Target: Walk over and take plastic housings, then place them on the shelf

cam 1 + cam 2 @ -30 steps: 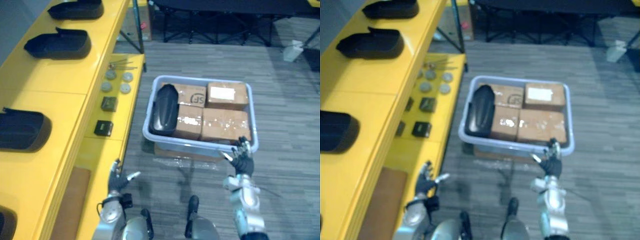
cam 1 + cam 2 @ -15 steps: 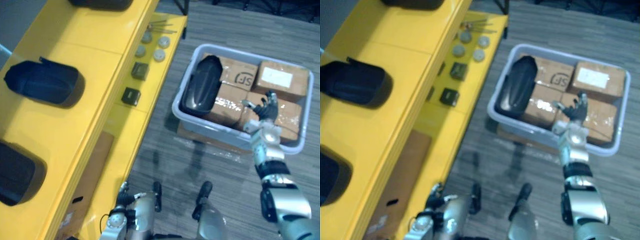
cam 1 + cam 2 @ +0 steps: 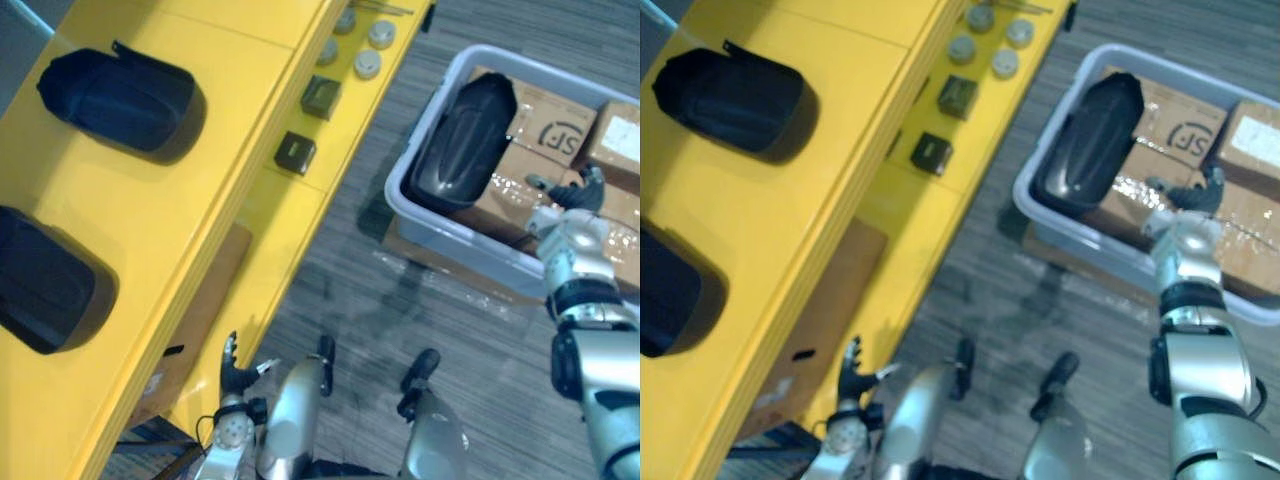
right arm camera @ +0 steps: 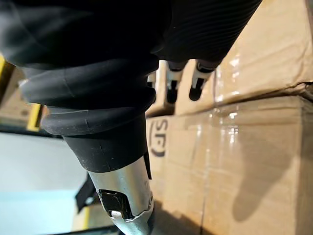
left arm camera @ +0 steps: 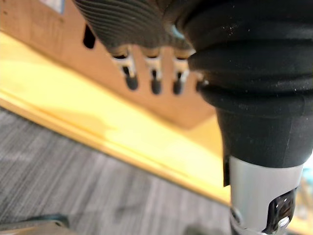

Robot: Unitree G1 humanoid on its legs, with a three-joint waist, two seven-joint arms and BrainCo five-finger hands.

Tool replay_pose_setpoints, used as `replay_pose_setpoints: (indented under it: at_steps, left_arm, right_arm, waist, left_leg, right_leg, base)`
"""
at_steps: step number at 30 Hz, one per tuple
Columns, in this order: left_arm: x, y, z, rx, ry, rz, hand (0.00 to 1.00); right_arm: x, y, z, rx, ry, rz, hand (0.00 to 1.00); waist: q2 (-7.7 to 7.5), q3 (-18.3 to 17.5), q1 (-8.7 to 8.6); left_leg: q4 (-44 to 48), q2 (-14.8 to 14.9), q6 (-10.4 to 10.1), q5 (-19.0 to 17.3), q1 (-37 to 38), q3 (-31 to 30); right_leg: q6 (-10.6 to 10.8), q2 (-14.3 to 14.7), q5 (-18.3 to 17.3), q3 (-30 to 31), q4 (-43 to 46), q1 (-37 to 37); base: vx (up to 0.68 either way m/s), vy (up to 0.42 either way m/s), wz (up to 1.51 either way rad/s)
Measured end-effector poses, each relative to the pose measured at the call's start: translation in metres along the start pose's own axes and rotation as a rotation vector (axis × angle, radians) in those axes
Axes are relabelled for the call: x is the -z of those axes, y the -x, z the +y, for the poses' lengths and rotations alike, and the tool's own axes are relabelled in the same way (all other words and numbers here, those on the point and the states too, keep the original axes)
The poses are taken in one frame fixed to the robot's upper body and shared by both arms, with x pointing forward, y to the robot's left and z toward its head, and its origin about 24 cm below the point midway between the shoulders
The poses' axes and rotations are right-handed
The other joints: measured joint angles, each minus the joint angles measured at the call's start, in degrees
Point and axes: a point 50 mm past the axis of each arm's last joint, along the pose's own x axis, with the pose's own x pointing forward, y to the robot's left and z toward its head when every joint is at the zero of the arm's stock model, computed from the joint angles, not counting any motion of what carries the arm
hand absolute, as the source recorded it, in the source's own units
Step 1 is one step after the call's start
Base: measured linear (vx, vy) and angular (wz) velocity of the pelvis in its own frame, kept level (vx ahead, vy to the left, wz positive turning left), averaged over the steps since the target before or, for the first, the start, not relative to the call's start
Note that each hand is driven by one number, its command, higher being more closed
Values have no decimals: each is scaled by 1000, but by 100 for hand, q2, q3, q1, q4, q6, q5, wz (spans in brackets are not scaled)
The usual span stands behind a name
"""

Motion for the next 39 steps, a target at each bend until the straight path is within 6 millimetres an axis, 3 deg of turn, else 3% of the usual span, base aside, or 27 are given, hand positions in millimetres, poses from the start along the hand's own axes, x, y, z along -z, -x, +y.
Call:
replay_pose_setpoints:
  at_steps: [4, 7, 14, 21, 28, 31, 34, 39]
  left_arm:
    - [-13, 0, -16, 64, 19, -61, 0]
    - [-21, 2, -25, 109, 36, -103, 0]
    - [-27, 10, -42, 211, 46, -129, 0]
    - [-25, 18, -56, 289, 56, -115, 0]
    - [-24, 23, -63, 327, 51, -118, 0]
    - [-23, 23, -62, 327, 57, -127, 0]
    - [-23, 23, -62, 329, 64, -127, 0]
    - [-21, 26, -68, 362, 54, -122, 0]
  right_arm:
    - [-30, -8, -17, 83, -12, -36, 0]
    - [-27, -9, -19, 92, 21, -10, 0]
    - [-41, -10, -14, 86, 35, -42, 0]
    - [-65, -8, -10, 135, 39, -194, 0]
    - [-120, 13, 0, 356, 39, -577, 0]
    - [-136, 19, 6, 372, 21, -648, 0]
    - [-134, 19, 11, 340, 66, -635, 0]
    - [-113, 8, 10, 291, 104, -449, 0]
  waist:
    - [244, 115, 120]
    - [327, 147, 197]
    - [331, 144, 266]
    - [344, 136, 454]
    - [376, 115, 502]
    - [390, 105, 493]
    - [398, 100, 496]
    - [497, 32, 562]
  left_leg:
    - [132, 12, -2, 1, -213, -79]
    - [143, 22, -3, 6, -236, -98]
    - [219, 33, -3, 6, -431, -133]
    - [265, 21, -3, 6, -520, -174]
    - [316, 23, -13, 11, -605, -227]
    - [297, 45, -25, 18, -595, -227]
    - [258, 52, -55, 36, -590, -227]
    - [176, 75, -100, 74, -593, -225]
  right_leg:
    - [-50, -6, -42, -54, 108, -149]
    - [-60, -7, -60, -59, 162, -185]
    - [-74, -29, -114, -73, 311, -391]
    - [-112, -105, -278, -98, 568, -531]
    - [-135, -190, -422, -152, 786, -657]
    - [-160, -190, -460, -152, 808, -669]
    - [-170, -190, -477, -150, 832, -695]
    - [-171, -176, -488, -148, 864, -761]
  base:
    - [-64, 30, 5]
    - [-17, 8, 0]
    - [0, 0, 0]
    - [-11, 10, 3]
    - [-5, 10, 3]
    - [0, 0, 0]
    - [0, 0, 0]
    - [0, 0, 0]
